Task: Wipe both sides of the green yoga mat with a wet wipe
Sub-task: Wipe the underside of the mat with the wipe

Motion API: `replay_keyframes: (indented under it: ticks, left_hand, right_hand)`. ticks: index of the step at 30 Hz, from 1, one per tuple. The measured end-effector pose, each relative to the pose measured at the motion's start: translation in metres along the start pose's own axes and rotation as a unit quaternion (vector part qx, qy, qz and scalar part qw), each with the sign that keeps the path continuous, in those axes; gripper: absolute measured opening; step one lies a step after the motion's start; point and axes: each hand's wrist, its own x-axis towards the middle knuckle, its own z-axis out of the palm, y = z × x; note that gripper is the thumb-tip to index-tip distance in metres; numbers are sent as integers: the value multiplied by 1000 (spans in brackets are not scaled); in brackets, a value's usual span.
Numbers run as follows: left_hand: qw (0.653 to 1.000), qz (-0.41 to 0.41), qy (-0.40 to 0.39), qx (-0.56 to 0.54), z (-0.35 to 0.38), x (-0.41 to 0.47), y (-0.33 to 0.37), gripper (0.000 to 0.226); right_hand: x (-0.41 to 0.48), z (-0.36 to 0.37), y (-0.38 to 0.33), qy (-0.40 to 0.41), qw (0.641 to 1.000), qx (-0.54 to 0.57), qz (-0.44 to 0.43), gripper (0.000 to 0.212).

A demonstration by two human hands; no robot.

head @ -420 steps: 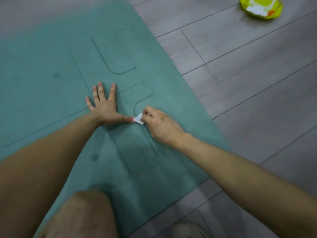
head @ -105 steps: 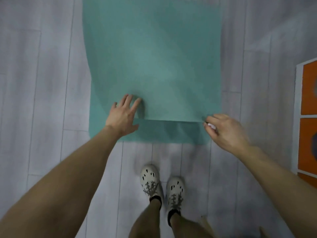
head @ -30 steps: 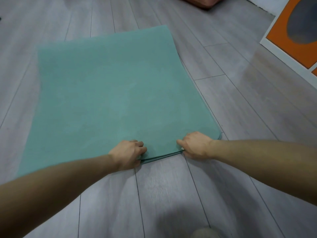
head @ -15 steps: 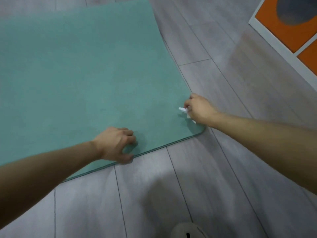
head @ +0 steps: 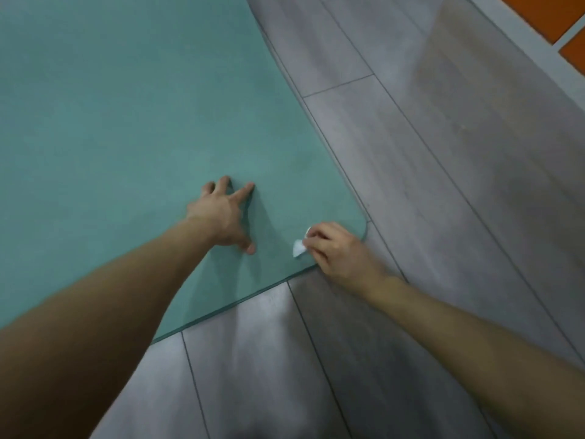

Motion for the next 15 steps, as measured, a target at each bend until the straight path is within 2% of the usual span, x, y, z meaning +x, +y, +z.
replay_keyframes:
  ticks: [3, 4, 6, 9, 10, 12, 14, 15]
  left_hand:
    - [1000, 2, 13, 0, 1, -2, -2, 152]
    - [1000, 1, 16, -2, 1, -2, -2, 152]
    - [1000, -2, 23, -6, -3, -2, 0, 152]
    - [999, -3, 32, -7, 0, -6, 0, 152]
    - [999, -3, 32, -5, 0, -6, 0, 152]
    - [1000, 1, 30, -3, -2, -6, 0, 151]
    - [999, 0, 35, -7, -2, -6, 1, 152]
    - [999, -2, 35, -9, -2, -6, 2, 152]
  right_hand:
    - [19, -38, 49, 85, 982, -39, 165, 15]
    - [21, -43, 50, 101, 975, -34, 196, 16]
    - [14, -29, 12, 90, 983, 5, 159, 14]
    - [-14, 0, -40, -4, 998, 45, 41, 10]
    - [-16, -3, -31, 6, 997, 44, 59, 11]
    - [-12, -21, 2, 77, 984, 13, 158, 24]
    - [-13, -30, 21, 145, 967, 9, 211, 19]
    - [-13, -25, 14, 153, 962, 20, 223, 16]
